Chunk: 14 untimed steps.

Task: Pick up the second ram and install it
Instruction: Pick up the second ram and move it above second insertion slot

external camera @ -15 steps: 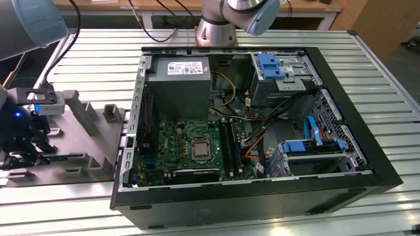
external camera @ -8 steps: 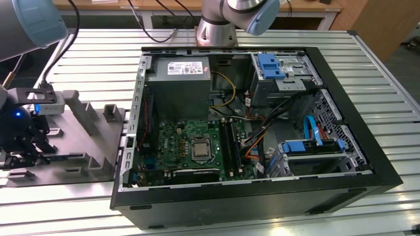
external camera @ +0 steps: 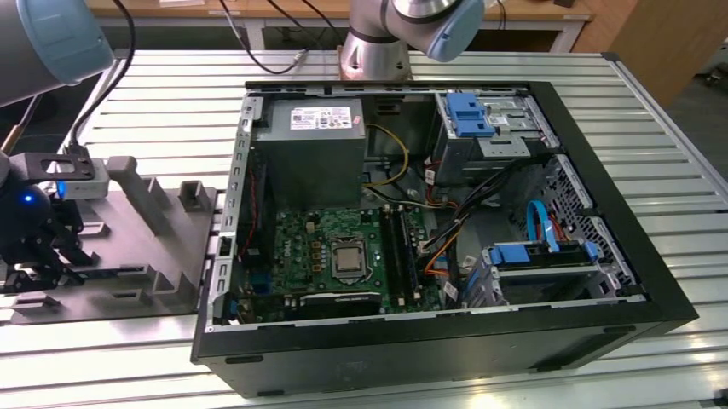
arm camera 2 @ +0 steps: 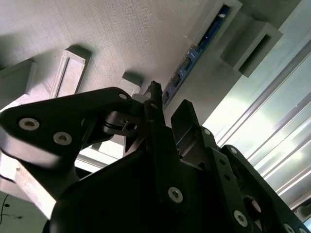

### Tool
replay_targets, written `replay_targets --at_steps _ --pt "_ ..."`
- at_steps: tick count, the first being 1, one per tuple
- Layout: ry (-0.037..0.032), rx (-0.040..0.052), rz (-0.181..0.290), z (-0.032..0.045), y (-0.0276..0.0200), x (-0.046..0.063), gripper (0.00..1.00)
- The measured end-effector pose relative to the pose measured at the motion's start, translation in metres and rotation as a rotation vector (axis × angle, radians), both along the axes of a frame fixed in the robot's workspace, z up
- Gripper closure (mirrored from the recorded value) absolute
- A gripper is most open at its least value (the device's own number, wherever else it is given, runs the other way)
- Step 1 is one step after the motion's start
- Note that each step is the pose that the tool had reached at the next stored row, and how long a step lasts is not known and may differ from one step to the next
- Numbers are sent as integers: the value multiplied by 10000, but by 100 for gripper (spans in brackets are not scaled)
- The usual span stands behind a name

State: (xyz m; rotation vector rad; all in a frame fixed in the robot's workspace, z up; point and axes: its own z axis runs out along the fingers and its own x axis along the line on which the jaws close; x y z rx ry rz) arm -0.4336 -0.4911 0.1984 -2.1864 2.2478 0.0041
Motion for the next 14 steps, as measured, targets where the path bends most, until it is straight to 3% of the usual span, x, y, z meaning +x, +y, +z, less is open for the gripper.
replay_targets --at_steps 7,8,11,14 --pt "1 -1 1 1 0 -1 66" --pt "0 0 1 0 0 -1 73" --pt "1 0 4 0 0 -1 73" --pt "0 0 229 0 0 -1 73"
